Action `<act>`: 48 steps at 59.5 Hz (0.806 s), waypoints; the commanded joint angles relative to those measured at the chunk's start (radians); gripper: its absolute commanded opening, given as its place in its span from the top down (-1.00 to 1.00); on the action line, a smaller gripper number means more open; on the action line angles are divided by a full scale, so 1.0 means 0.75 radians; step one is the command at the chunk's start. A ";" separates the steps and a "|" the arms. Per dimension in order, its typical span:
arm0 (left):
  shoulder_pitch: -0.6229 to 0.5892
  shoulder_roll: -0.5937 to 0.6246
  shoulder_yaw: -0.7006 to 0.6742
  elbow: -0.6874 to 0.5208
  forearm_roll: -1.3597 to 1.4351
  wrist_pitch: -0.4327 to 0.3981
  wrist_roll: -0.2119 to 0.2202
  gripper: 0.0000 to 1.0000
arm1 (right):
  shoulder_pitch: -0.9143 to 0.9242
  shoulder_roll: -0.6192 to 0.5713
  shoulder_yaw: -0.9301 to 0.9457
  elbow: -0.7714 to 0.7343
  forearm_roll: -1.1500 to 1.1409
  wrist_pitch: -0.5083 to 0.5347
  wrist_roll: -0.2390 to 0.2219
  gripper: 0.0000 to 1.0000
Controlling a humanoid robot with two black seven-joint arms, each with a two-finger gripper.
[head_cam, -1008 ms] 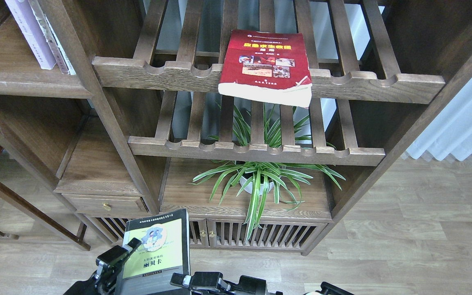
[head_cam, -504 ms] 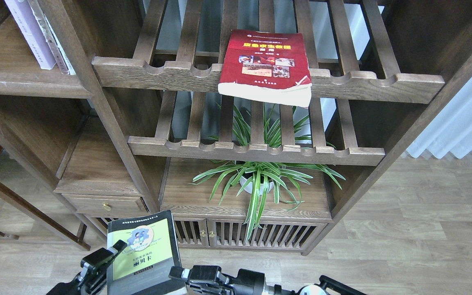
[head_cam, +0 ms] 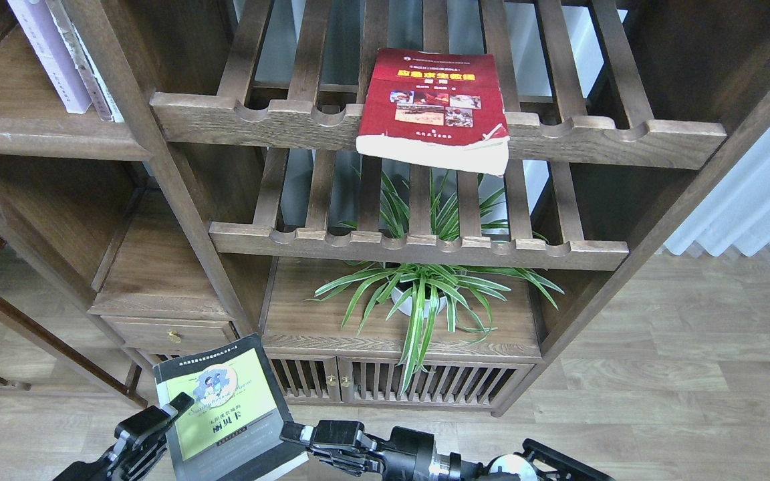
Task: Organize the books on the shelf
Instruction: 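Carry the dark green book with the left gripper toward the side shelf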
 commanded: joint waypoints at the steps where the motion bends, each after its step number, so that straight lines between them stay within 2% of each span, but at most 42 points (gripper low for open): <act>1: 0.000 0.013 -0.011 0.000 0.001 0.000 0.000 0.81 | -0.002 0.000 0.004 0.001 0.002 0.000 0.000 0.93; 7: 0.000 0.013 -0.015 0.000 0.003 0.000 0.000 0.81 | -0.010 0.000 0.009 0.005 0.006 0.000 0.000 0.90; 11: 0.000 0.013 -0.021 0.000 0.003 0.000 -0.002 0.81 | -0.013 0.000 0.009 0.009 0.006 0.000 0.000 0.74; 14: 0.000 0.015 -0.033 0.000 0.003 0.000 -0.002 0.81 | -0.013 0.000 0.002 0.009 -0.004 0.000 0.000 0.39; 16: 0.002 0.023 -0.050 0.000 0.003 0.000 -0.005 0.81 | -0.013 0.000 0.000 0.013 -0.018 0.000 0.000 0.06; 22: 0.016 0.038 -0.111 0.000 0.003 0.000 -0.005 0.82 | -0.013 0.000 0.007 0.015 -0.098 0.000 0.000 -0.24; 25: 0.031 0.046 -0.166 -0.003 0.001 0.000 -0.002 0.82 | -0.013 0.000 0.009 0.015 -0.141 0.000 0.000 -0.50; 36: 0.082 0.105 -0.363 -0.027 0.001 0.000 -0.002 0.83 | -0.023 0.000 0.019 0.011 -0.160 0.000 0.000 -0.57; 48: 0.231 0.295 -0.633 -0.217 0.001 0.000 0.010 0.82 | -0.045 0.000 0.045 0.003 -0.164 0.000 0.000 -0.58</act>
